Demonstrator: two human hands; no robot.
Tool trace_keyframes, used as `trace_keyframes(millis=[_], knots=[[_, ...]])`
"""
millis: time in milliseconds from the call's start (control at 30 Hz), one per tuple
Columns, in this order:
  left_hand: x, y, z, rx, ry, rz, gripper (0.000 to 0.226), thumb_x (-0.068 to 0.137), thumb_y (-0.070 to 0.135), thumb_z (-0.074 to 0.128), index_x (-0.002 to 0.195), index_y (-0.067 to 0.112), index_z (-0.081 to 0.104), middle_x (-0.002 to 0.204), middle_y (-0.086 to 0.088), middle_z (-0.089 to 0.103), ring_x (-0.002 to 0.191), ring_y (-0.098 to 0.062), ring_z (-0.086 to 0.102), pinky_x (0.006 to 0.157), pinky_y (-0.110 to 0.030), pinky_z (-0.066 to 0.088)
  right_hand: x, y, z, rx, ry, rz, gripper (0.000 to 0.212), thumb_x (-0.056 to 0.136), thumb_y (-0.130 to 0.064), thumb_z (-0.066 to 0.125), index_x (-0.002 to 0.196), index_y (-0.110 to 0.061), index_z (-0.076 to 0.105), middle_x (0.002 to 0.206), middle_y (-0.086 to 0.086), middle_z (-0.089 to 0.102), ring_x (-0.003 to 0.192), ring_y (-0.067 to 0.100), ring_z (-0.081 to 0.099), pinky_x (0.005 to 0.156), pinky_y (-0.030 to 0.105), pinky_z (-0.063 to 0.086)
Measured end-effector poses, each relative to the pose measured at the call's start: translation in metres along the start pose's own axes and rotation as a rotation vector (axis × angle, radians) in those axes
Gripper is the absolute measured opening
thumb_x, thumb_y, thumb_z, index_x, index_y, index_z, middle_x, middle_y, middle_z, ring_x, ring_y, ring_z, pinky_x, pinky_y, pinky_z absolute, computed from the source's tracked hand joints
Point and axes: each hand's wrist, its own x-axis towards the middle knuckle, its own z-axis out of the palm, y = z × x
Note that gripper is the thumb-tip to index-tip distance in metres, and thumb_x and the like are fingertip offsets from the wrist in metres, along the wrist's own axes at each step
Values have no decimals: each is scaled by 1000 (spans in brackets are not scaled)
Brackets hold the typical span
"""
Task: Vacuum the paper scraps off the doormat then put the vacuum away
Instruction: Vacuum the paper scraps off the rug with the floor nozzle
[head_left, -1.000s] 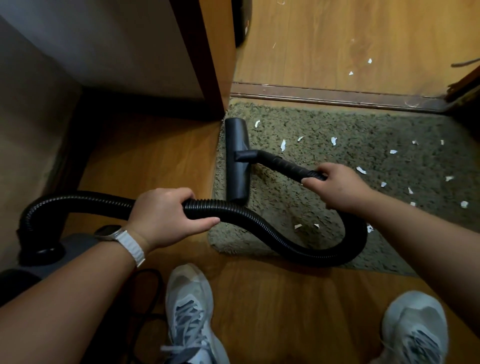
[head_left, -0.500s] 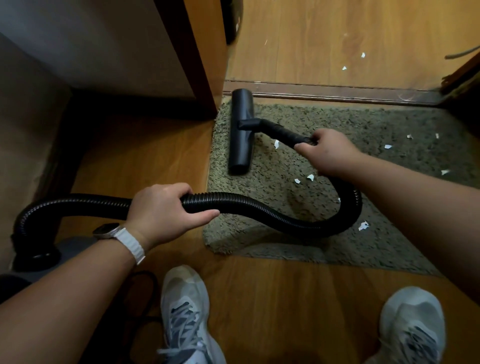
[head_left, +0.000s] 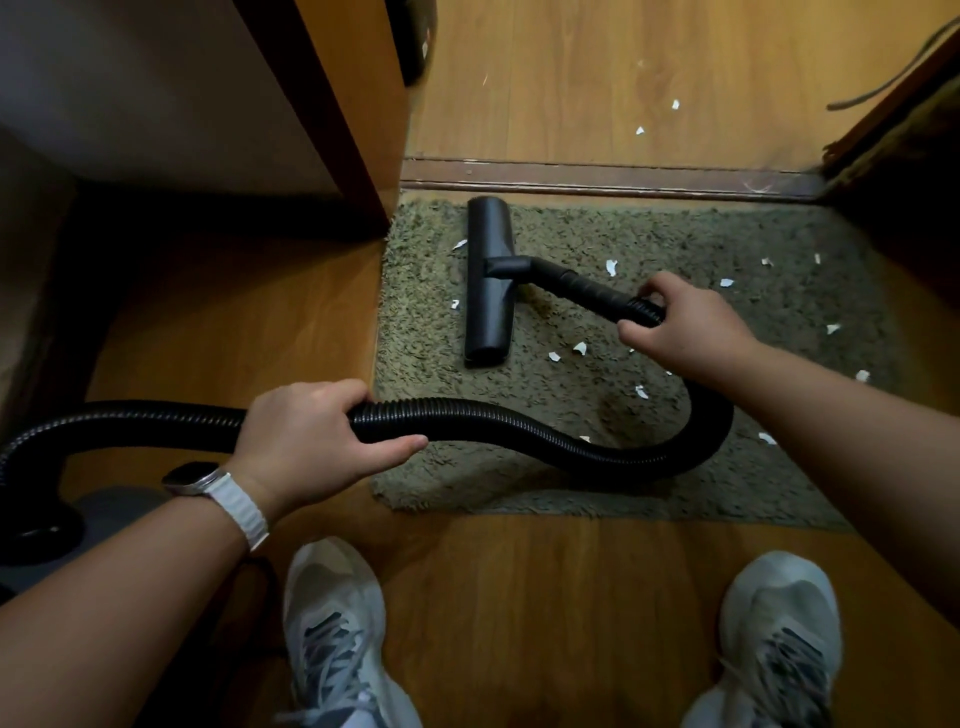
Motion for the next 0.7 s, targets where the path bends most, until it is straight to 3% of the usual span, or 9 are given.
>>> trace_keyframes(millis=[167,400,700], knots=[[1,3,3,-23,-5,6,85,57,101,18,68,29,61,51,15,52,53,0,51,47,-24,43,1,3,3,-88,30,-145,40,85,-38,65,119,-21,53,102,9,67,88,32,62,75,39,54],[1,3,4,-19,-14,23,78,61,98,25,67,29,61,49,14,52,50,1,51,47,-26,47,1,3,3,-17,119,-182,39,82,-38,68,117,-22,61,100,9,69,92,32,62,77,38,53],[-1,2,5,-32,-41,43,85,60,100,16,69,29,62,51,14,52,51,0,51,47,-27,48,-8,-5,1,-43,90,-264,37,83,-38,68,113,-23,53,92,3,62,80,29,59,69,35,48]])
